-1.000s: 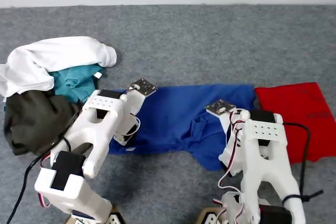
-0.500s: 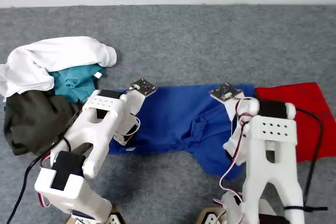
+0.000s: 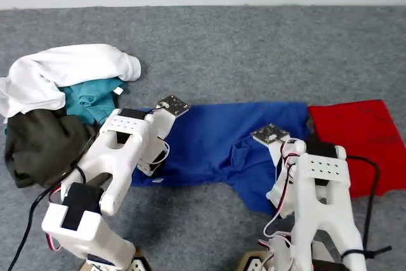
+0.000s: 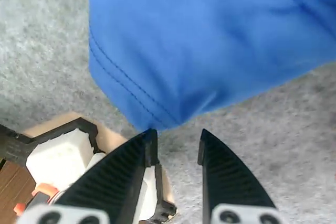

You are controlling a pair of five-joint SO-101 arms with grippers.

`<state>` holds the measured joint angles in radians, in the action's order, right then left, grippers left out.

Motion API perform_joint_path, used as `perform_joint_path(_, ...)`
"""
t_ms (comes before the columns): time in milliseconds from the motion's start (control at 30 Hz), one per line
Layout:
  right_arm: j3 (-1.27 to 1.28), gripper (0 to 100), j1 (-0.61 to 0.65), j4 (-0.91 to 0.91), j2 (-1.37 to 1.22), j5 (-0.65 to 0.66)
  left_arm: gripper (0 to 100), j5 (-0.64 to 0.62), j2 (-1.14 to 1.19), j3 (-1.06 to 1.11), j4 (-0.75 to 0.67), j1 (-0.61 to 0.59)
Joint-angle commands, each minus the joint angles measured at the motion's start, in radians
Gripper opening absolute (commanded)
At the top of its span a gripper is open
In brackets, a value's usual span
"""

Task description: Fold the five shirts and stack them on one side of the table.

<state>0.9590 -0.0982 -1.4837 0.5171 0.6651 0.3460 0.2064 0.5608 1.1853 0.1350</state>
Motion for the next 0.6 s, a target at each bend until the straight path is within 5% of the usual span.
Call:
perform_joint_path(0,0.041,13.2,-0.005,0.059,0.015,0.008,7,-0.005,0.015,0.005,-0.057,0.008)
perform_joint_path(200,0.117,12.9,-0.004,0.193,0.015,0.084,7,-0.005,0.015,0.005,-0.057,0.008)
perform_joint_path(400,0.235,1.2,-0.01,0.406,0.015,0.08,7,-0.005,0.015,0.005,-0.057,0.008)
perform_joint_path(567,0.213,1.0,-0.01,0.374,0.024,0.049,7,-0.005,0.015,0.005,-0.057,0.008)
